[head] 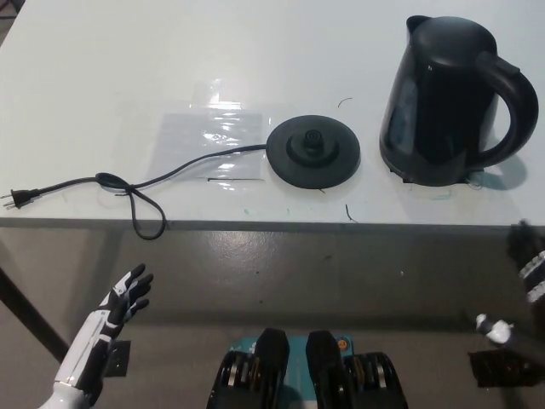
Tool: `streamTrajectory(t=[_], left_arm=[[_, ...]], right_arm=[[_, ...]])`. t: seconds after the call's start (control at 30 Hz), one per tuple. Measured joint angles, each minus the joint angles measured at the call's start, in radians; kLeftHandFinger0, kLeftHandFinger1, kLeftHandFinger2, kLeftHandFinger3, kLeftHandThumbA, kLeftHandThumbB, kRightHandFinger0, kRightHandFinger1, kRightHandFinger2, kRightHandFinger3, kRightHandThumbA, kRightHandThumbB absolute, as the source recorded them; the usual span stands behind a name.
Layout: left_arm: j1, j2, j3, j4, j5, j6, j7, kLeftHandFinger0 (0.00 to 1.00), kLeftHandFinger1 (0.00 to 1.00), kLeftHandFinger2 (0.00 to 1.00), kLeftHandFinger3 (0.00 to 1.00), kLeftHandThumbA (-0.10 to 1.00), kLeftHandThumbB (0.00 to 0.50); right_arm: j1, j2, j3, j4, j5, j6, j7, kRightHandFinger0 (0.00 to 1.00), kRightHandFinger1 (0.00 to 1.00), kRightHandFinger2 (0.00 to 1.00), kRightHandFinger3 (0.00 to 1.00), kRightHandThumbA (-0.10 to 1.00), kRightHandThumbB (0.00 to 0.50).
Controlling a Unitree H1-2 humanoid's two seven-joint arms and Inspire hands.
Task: A kettle and its base are kept separately on the desk infront of the robot and the robot uses its right hand to lift the kettle by its handle and places it on its base to align it correctly.
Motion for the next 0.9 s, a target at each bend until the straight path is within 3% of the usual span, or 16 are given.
streamTrajectory(t=[0.07,0.17,0.27,0.33,0.53,0.6,0.73,0.83,0.9], left_arm=[[0.001,-0.006,-0.002,-0.005,0.000,0.000,-0.001,1.00,1.00,1.00,1.00,1.00,0.195],[0.001,-0.018,-0.006,-0.023,0.000,0.000,-0.002,1.00,1.00,1.00,1.00,1.00,0.205],[0.002,-0.024,-0.009,-0.036,0.000,0.000,-0.003,1.00,1.00,1.00,1.00,1.00,0.182],[0.004,-0.027,-0.009,-0.040,0.000,0.000,-0.004,1.00,1.00,1.00,1.00,1.00,0.161],[0.001,-0.027,-0.008,-0.040,0.000,0.001,-0.007,1.00,1.00,1.00,1.00,1.00,0.160],[-0.001,-0.027,-0.008,-0.040,0.000,0.001,-0.010,1.00,1.00,1.00,1.00,1.00,0.185],[-0.002,-0.028,-0.008,-0.040,0.001,0.002,-0.010,1.00,1.00,1.00,1.00,1.00,0.184],[-0.003,-0.027,-0.008,-0.039,0.001,0.002,-0.011,1.00,1.00,1.00,1.00,1.00,0.173],[-0.004,-0.027,-0.008,-0.036,0.000,0.002,-0.011,1.00,1.00,1.00,1.00,1.00,0.188]], right_arm=[[-0.018,-0.019,-0.019,-0.040,0.009,0.014,-0.002,1.00,1.00,1.00,1.00,0.97,0.386],[-0.061,-0.048,-0.052,-0.076,0.029,0.044,-0.006,1.00,1.00,1.00,1.00,0.97,0.353],[-0.118,-0.071,-0.079,-0.074,0.046,0.066,-0.010,1.00,1.00,1.00,1.00,0.99,0.364],[-0.156,-0.086,-0.093,-0.067,0.051,0.083,-0.011,1.00,1.00,1.00,1.00,1.00,0.341],[-0.284,-0.127,-0.122,0.010,0.063,0.134,-0.020,1.00,1.00,1.00,1.00,1.00,0.349],[-0.327,-0.128,-0.122,0.052,0.064,0.148,-0.024,1.00,1.00,1.00,1.00,0.99,0.363],[-0.399,-0.127,-0.116,0.133,0.061,0.163,-0.026,1.00,1.00,1.00,1.00,1.00,0.457],[-0.451,-0.127,-0.103,0.196,0.052,0.171,-0.027,1.00,1.00,1.00,1.00,1.00,0.440],[-0.481,-0.125,-0.093,0.230,0.043,0.175,-0.028,1.00,1.00,1.00,1.00,1.00,0.456]])
